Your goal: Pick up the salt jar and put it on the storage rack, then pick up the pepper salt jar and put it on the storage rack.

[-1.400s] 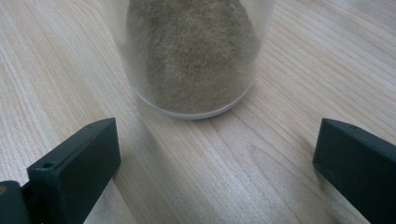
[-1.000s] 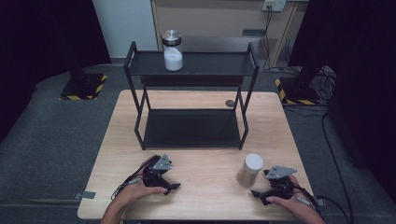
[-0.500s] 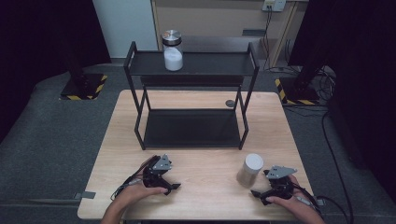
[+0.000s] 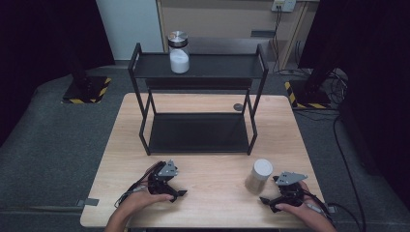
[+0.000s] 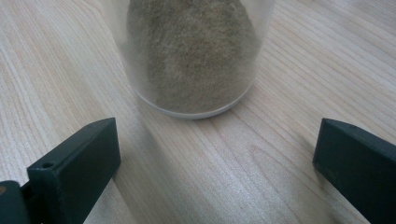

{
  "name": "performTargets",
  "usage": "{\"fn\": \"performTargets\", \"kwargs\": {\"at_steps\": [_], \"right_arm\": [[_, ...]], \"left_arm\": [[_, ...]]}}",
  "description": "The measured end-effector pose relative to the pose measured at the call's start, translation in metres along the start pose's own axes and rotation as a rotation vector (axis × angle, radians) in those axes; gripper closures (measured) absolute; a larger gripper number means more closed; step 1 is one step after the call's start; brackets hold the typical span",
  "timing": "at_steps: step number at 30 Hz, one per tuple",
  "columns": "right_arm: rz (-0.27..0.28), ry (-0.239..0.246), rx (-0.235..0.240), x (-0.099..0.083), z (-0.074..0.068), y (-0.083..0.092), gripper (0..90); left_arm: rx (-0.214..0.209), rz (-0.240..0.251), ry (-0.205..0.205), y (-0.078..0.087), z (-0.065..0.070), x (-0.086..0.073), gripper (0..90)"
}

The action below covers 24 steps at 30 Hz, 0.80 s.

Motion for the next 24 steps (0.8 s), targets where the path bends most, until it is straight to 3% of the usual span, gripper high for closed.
{"fn": "performTargets", "kwargs": {"at_steps": [15,24], "right_arm": [[0.009,-0.005,0.024,0.0,0.004,0.003,4.0],[0.0,0.023,0.032,0.007,0.003,0.013,4.7]], "left_arm": [[0.001,0.0,0.001,0.001,0.001,-0.001,1.0],[0.001,0.0,0.002,0.001,0.001,-0.001,1.0]]}}
Point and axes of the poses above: each handheld gripper's, and its own axes: y roughly backward along the jaws, x roughly out of its top, z roughly to its right, the point moved 2 cm from there along -y, roughly forward along the jaws, and after that the axes turned 13 degrees about x, right-handed, at the moved point
